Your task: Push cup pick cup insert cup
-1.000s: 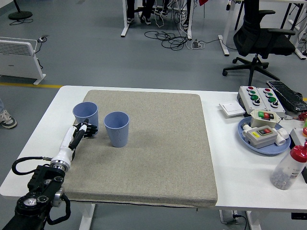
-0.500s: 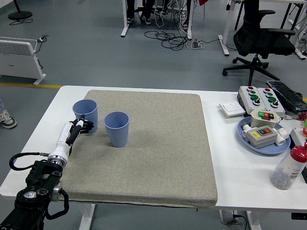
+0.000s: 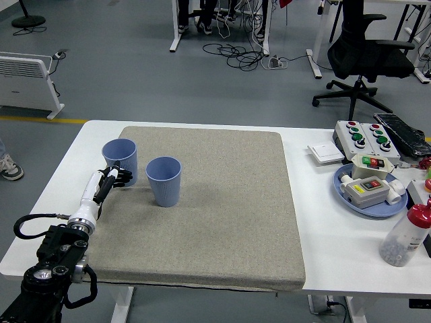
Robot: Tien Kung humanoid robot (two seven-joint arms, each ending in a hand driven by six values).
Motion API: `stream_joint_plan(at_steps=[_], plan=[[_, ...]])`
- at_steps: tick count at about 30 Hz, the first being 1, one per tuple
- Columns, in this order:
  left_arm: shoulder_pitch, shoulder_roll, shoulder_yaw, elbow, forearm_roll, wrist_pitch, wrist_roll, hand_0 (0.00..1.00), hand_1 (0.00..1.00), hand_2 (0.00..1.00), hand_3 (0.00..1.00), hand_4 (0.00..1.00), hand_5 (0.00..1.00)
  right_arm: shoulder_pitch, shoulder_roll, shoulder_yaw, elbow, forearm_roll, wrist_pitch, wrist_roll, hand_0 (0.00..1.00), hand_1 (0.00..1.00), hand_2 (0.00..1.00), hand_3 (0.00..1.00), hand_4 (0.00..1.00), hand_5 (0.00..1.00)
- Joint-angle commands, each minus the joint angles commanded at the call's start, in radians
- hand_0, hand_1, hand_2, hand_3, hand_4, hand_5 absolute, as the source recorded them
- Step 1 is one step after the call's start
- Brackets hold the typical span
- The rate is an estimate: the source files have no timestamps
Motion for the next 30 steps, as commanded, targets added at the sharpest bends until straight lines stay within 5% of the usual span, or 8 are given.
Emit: stream_joint_plan(at_steps=[16, 17, 19, 22, 23, 28, 29, 30], plan=[[0.192, 0.158, 0.142, -0.409, -0.186, 0.075, -0.03, 0.578, 0.572, 0.512, 0.481, 0.54, 0.998, 0.004, 0.0, 0.018, 0.0, -0.007, 0.0, 0.001, 0.723, 0.656, 0.659, 0.581, 0.092, 0.542], [0.196, 0.165, 0.143, -0.439, -0.186, 0.078, -0.031, 0.557, 0.574, 0.516, 0.515, 0.67, 0.998, 0.004, 0.0, 0.019, 0.0, -0.007, 0.0, 0.001, 0.723, 0.656, 0.659, 0.581, 0.092, 0.54], [0.204, 0.185, 0.145, -0.505, -0.173, 0.091, -0.024, 0.557, 0.574, 0.516, 0.515, 0.67, 0.998, 0.003, 0.0, 0.021, 0.0, -0.008, -0.001, 0.001, 0.723, 0.656, 0.659, 0.581, 0.092, 0.54], [0.199, 0.211, 0.15, -0.608, -0.124, 0.106, 0.03, 0.557, 0.574, 0.516, 0.515, 0.67, 0.998, 0.003, -0.001, 0.022, 0.0, -0.009, -0.001, 0.001, 0.723, 0.656, 0.659, 0.581, 0.092, 0.54], [0.197, 0.214, 0.15, -0.627, -0.116, 0.104, 0.046, 0.68, 0.73, 0.71, 0.709, 0.696, 0.838, 0.002, -0.001, 0.023, 0.0, -0.009, -0.001, 0.001, 0.724, 0.656, 0.659, 0.581, 0.092, 0.543], [0.159, 0.245, 0.19, -0.74, 0.028, 0.038, 0.208, 0.68, 0.73, 0.71, 0.709, 0.696, 0.838, 0.002, -0.001, 0.021, 0.0, -0.007, -0.001, 0.0, 0.724, 0.656, 0.659, 0.581, 0.092, 0.543], [0.152, 0.248, 0.198, -0.754, 0.057, 0.024, 0.234, 0.899, 0.925, 0.976, 0.941, 0.874, 0.703, 0.001, -0.001, 0.021, 0.0, -0.006, -0.001, 0.0, 0.724, 0.656, 0.659, 0.581, 0.092, 0.541], [0.14, 0.253, 0.212, -0.773, 0.092, 0.0, 0.263, 0.899, 0.925, 0.976, 0.941, 0.874, 0.703, 0.0, -0.001, 0.021, 0.0, -0.005, -0.002, 0.0, 0.724, 0.656, 0.659, 0.581, 0.092, 0.541]])
